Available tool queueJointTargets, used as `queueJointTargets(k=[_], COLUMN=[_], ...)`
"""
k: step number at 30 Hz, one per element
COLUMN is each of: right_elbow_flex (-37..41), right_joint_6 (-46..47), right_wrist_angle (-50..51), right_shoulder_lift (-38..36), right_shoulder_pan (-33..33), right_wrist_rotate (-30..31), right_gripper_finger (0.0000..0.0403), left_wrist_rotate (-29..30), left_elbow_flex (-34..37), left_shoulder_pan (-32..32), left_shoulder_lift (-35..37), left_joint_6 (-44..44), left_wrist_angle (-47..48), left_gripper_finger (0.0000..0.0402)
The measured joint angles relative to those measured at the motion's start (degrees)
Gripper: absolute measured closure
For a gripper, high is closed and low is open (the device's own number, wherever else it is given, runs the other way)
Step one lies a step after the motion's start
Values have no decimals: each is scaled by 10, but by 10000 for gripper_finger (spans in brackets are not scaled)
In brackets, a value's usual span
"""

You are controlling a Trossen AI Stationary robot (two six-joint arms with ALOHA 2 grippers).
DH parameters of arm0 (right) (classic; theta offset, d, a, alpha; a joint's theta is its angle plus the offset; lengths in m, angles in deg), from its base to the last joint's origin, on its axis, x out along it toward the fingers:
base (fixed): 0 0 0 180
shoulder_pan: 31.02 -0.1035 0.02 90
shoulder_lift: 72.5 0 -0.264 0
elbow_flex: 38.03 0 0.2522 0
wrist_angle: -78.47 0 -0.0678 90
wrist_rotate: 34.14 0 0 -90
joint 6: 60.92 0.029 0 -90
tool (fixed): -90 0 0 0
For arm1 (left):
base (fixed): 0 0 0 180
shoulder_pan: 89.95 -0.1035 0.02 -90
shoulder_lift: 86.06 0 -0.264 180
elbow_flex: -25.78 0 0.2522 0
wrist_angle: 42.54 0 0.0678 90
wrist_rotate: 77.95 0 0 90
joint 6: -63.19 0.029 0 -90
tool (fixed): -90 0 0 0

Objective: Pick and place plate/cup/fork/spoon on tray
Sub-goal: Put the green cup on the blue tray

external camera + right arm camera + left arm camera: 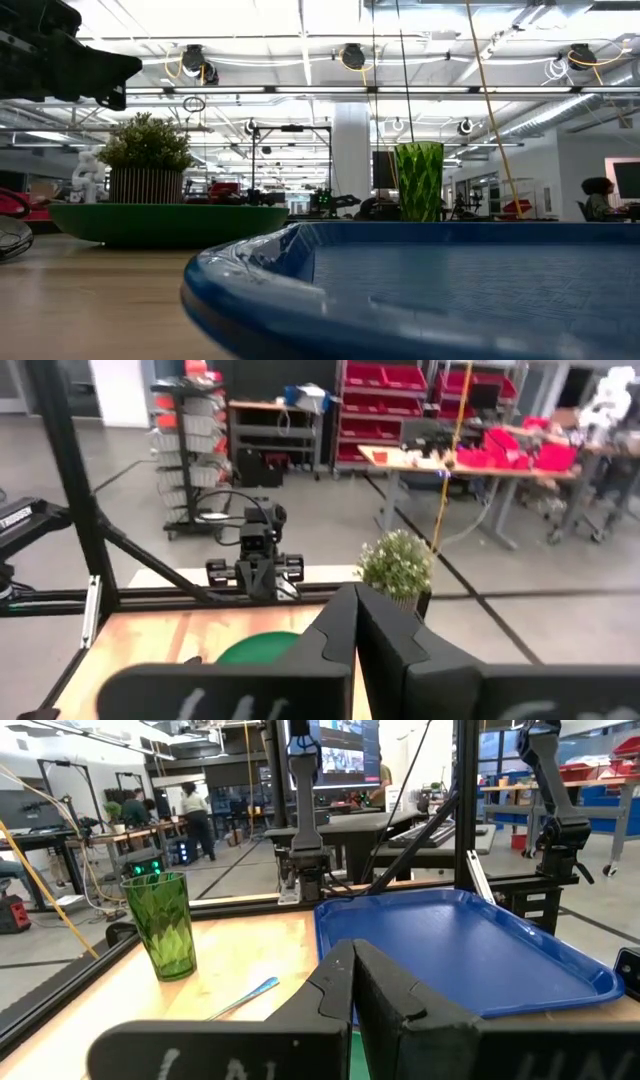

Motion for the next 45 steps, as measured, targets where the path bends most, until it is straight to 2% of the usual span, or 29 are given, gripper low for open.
queueJointTargets(k=[6, 13, 19, 23, 27, 29, 36, 41, 45], right_elbow_flex=[-67, -160, -220, -232, -232, -232, -232, -232, -232], right_joint_6=[61, 120, 167, 209, 218, 216, 197, 170, 153], right_wrist_angle=[66, 188, 251, 289, 319, 329, 330, 330, 330], right_shoulder_lift=[45, 110, 158, 181, 198, 205, 218, 220, 220], right_shoulder_pan=[14, 28, 52, 75, 97, 106, 138, 158, 172], right_wrist_rotate=[1, -2, -38, -74, -106, -107, -107, -105, -105], right_gripper_finger=[403, 403, 403, 403, 403, 403, 403, 403, 403], left_wrist_rotate=[0, 3, 5, 14, 62, 70, 105, 112, 124], left_elbow_flex=[0, 0, 0, 0, 0, -2, -90, -188, -271], left_shoulder_pan=[0, 0, 0, 0, 0, 0, 0, -1, -8], left_shoulder_lift=[0, 0, 0, 0, 0, -4, -69, -154, -218], left_joint_6=[0, 0, -6, -85, -180, -193, -138, -135, -131], left_wrist_angle=[0, 0, 0, 0, -17, -30, -28, 25, 29], left_gripper_finger=[394, 394, 394, 394, 394, 394, 394, 394, 394])
